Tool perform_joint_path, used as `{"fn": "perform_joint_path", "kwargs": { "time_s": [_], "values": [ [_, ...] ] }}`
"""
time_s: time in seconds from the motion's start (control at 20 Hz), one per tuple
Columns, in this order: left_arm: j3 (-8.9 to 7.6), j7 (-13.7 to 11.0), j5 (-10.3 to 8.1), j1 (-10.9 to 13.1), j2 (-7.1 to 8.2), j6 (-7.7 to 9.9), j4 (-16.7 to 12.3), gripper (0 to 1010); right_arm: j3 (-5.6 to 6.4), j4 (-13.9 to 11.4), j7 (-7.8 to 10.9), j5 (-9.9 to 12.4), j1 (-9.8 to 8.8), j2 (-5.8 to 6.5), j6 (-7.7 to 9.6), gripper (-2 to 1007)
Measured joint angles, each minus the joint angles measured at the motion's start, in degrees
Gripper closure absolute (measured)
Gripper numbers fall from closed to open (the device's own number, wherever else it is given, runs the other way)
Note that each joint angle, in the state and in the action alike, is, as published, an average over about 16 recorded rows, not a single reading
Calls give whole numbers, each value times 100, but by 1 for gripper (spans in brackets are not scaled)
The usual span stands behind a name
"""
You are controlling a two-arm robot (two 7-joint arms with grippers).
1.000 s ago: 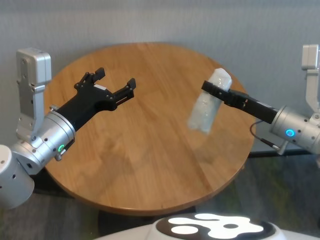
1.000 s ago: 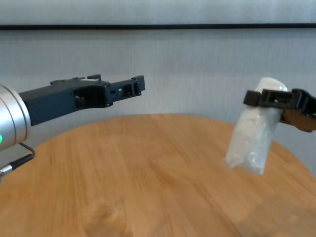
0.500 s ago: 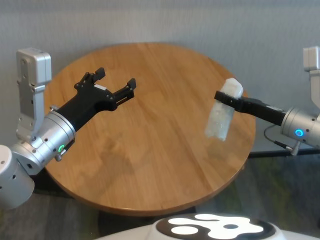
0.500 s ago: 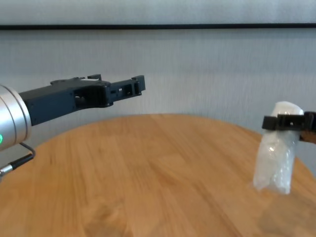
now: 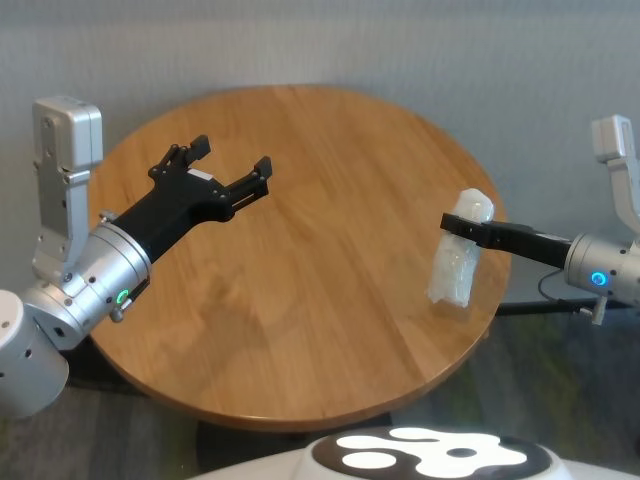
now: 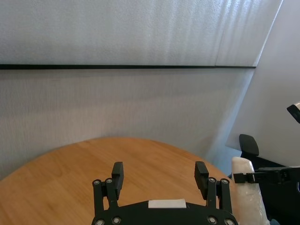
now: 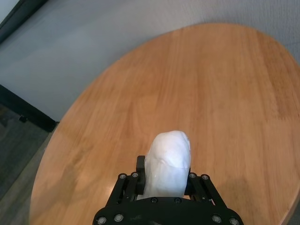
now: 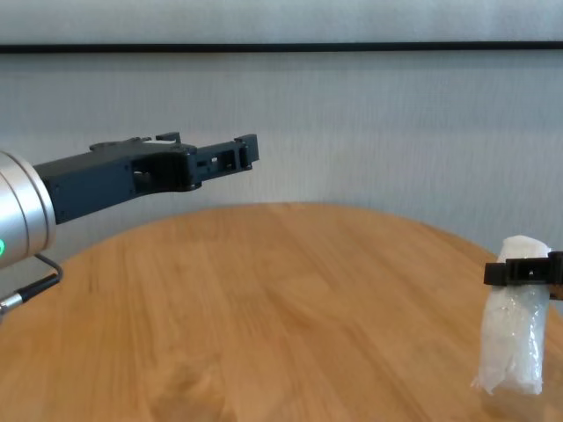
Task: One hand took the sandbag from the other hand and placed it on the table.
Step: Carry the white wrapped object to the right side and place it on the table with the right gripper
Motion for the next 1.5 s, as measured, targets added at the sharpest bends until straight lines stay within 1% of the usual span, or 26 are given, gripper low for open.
{"fn": "perform_joint_path", "kwargs": {
  "time_s": [0.15,0.35,0.6,0.8,1.0,1.5],
  "values": [
    [0,0,0,0,0,0,0,8,-29,85,-32,-62,46,-25,107,596],
    [0,0,0,0,0,0,0,8,-50,158,-46,-107,91,-55,195,596],
    [0,0,0,0,0,0,0,8,-65,189,-34,-128,123,-74,231,580],
    [0,0,0,0,0,0,0,8,-61,179,-40,-121,116,-74,218,533],
    [0,0,0,0,0,0,0,8,-53,163,-46,-107,103,-71,198,440],
    [0,0,0,0,0,0,0,8,-41,147,-57,-92,89,-70,173,121]
  ]
}}
